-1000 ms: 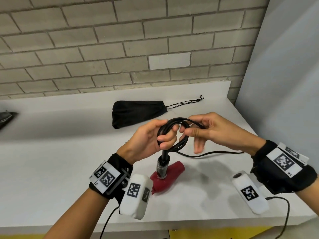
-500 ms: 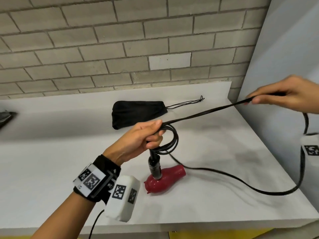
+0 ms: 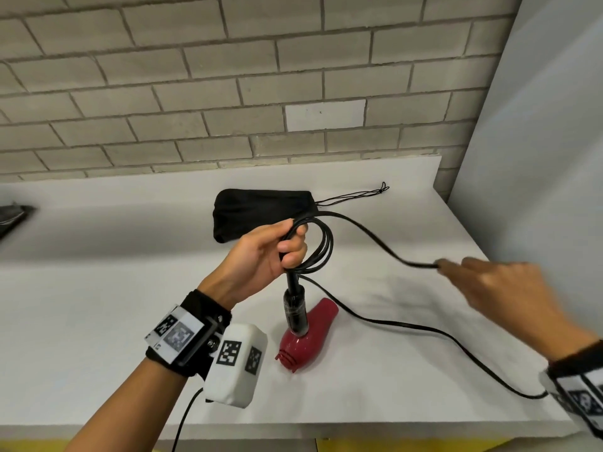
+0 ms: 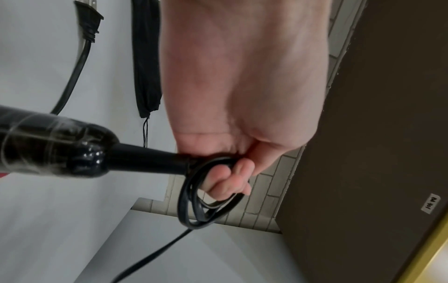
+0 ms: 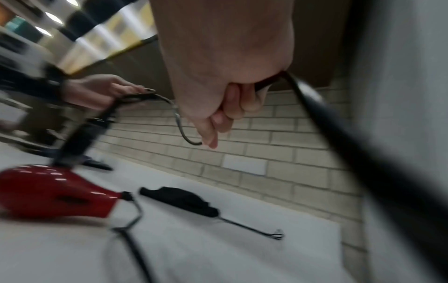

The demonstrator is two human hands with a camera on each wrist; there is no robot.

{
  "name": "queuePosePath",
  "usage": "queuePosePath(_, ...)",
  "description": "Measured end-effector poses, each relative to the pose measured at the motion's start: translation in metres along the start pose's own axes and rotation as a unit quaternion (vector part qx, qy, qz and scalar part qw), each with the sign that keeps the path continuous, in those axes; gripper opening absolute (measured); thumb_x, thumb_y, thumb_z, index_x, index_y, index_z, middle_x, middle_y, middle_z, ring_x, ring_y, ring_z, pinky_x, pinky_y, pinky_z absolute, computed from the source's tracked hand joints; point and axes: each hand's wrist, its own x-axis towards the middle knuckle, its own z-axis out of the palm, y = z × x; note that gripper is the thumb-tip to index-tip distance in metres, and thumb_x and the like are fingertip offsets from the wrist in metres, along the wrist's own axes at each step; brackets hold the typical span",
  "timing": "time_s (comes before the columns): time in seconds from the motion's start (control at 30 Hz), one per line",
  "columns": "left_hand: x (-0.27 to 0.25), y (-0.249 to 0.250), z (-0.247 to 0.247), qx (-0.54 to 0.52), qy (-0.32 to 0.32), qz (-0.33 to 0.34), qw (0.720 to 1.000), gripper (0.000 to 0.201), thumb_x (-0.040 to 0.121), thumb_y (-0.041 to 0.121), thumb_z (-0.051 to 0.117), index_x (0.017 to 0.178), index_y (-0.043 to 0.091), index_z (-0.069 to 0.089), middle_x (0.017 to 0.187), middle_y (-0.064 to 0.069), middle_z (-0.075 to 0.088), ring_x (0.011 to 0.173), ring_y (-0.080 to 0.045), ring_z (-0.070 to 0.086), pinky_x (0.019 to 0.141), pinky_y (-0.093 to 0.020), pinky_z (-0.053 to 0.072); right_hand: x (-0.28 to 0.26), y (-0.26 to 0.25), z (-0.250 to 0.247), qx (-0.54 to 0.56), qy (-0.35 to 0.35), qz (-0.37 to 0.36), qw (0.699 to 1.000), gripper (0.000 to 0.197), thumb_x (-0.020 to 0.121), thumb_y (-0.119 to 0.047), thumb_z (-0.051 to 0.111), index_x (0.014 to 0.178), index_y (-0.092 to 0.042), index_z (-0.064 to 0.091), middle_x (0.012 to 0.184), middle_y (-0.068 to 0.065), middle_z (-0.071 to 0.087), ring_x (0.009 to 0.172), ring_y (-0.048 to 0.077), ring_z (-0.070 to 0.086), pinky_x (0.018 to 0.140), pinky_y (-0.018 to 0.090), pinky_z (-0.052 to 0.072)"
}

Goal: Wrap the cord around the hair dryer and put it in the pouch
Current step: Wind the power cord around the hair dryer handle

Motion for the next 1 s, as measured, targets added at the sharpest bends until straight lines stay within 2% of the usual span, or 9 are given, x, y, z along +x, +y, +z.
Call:
queuePosePath(0.1, 0.001, -0.001, 0.002, -0.007, 0.012, 0.008, 1.000, 0.022, 0.096, 0.024, 0.037, 0.089, 0.007, 0.051, 0.059, 0.006, 0.035, 0.053, -0.011, 0.035, 0.054, -0.020, 0.034, -0.006, -0.028, 0.006, -0.039, -0.041, -0.098, 0.994, 0.041, 0.047, -0.006, 0.089, 0.083, -0.016, 0.074, 0.047, 0.000, 0.049, 0.028, 0.023, 0.045, 0.038, 0.020, 0.017)
queuePosePath(0.2, 0.003, -0.003, 0.005, -0.003, 0.014, 0.019, 1.000, 0.024, 0.098, 0.023, 0.034, 0.093, 0.005, 0.050, 0.060, 0.006, 0.040, 0.055, -0.010, 0.038, 0.055, -0.018, 0.037, -0.013, -0.057, 0.007, -0.060, -0.039, -0.202, 0.977, 0.045, 0.039, -0.003, 0.086, 0.080, -0.017, 0.074, 0.047, -0.003, 0.050, 0.029, 0.021, 0.044, 0.041, 0.022, 0.013)
queuePosePath(0.37, 0.006, -0.010, 0.014, 0.032, 0.009, 0.042, 0.999, 0.025, 0.096, 0.023, 0.034, 0.099, 0.003, 0.050, 0.064, 0.006, 0.050, 0.057, -0.010, 0.043, 0.059, -0.019, 0.040, -0.009, -0.092, -0.005, -0.062, 0.002, -0.352, 0.934, 0.039, 0.048, -0.008, 0.079, 0.084, -0.019, 0.073, 0.051, -0.007, 0.051, 0.036, 0.015, 0.045, 0.039, 0.025, 0.018)
queuePosePath(0.5, 0.008, -0.010, 0.017, 0.048, 0.007, 0.051, 0.998, 0.026, 0.093, 0.024, 0.037, 0.101, 0.004, 0.050, 0.067, 0.006, 0.055, 0.059, -0.010, 0.046, 0.063, -0.020, 0.042, 0.007, -0.107, -0.029, -0.001, 0.062, -0.410, 0.910, 0.030, 0.061, -0.011, 0.074, 0.089, -0.021, 0.072, 0.054, -0.009, 0.051, 0.040, 0.013, 0.045, 0.036, 0.022, 0.031)
queuePosePath(0.6, 0.006, -0.011, 0.019, 0.065, -0.005, 0.052, 0.997, 0.026, 0.093, 0.024, 0.036, 0.101, 0.004, 0.050, 0.068, 0.006, 0.056, 0.060, -0.011, 0.048, 0.064, -0.020, 0.043, 0.021, -0.114, -0.048, 0.038, 0.104, -0.417, 0.902, 0.022, 0.068, -0.012, 0.073, 0.088, -0.022, 0.071, 0.055, -0.007, 0.047, 0.043, 0.015, 0.032, 0.036, 0.022, 0.033)
queuePosePath(0.7, 0.003, -0.009, 0.028, 0.087, -0.024, 0.047, 0.995, 0.026, 0.097, 0.021, 0.032, 0.101, 0.003, 0.049, 0.065, 0.006, 0.058, 0.057, -0.009, 0.051, 0.061, -0.018, 0.045, 0.037, -0.116, -0.065, 0.088, 0.157, -0.387, 0.905, 0.011, 0.077, -0.018, 0.072, 0.086, -0.024, 0.072, 0.057, -0.004, 0.031, 0.052, 0.014, 0.020, 0.033, 0.024, 0.032)
queuePosePath(0.77, 0.001, -0.008, 0.031, 0.110, -0.031, 0.038, 0.993, 0.030, 0.102, 0.017, 0.024, 0.097, 0.004, 0.051, 0.058, 0.006, 0.058, 0.052, -0.005, 0.053, 0.057, -0.015, 0.045, 0.048, -0.111, -0.076, 0.109, 0.180, -0.349, 0.913, 0.010, 0.084, -0.020, 0.067, 0.088, -0.027, 0.073, 0.054, -0.007, 0.042, 0.042, 0.016, 0.035, 0.032, 0.024, 0.033)
queuePosePath(0.83, -0.001, -0.009, 0.031, 0.140, -0.050, 0.042, 0.988, 0.038, 0.102, 0.017, 0.021, 0.089, 0.010, 0.056, 0.058, 0.004, 0.056, 0.056, -0.008, 0.054, 0.066, -0.021, 0.045, 0.062, -0.100, -0.084, 0.124, 0.194, -0.308, 0.923, 0.012, 0.088, -0.023, 0.064, 0.091, -0.029, 0.074, 0.056, -0.008, 0.058, 0.041, 0.018, 0.049, 0.032, 0.024, 0.034)
queuePosePath(1.0, -0.003, -0.012, 0.029, 0.152, -0.061, 0.022, 0.986, 0.040, 0.098, 0.029, 0.025, 0.100, 0.004, 0.055, 0.055, 0.000, 0.056, 0.058, -0.016, 0.055, 0.066, -0.024, 0.044, 0.089, -0.076, -0.080, 0.187, 0.154, -0.208, 0.948, 0.018, 0.088, -0.037, 0.059, 0.090, -0.028, 0.075, 0.066, -0.009, 0.071, 0.050, 0.021, 0.060, 0.040, 0.025, 0.040)
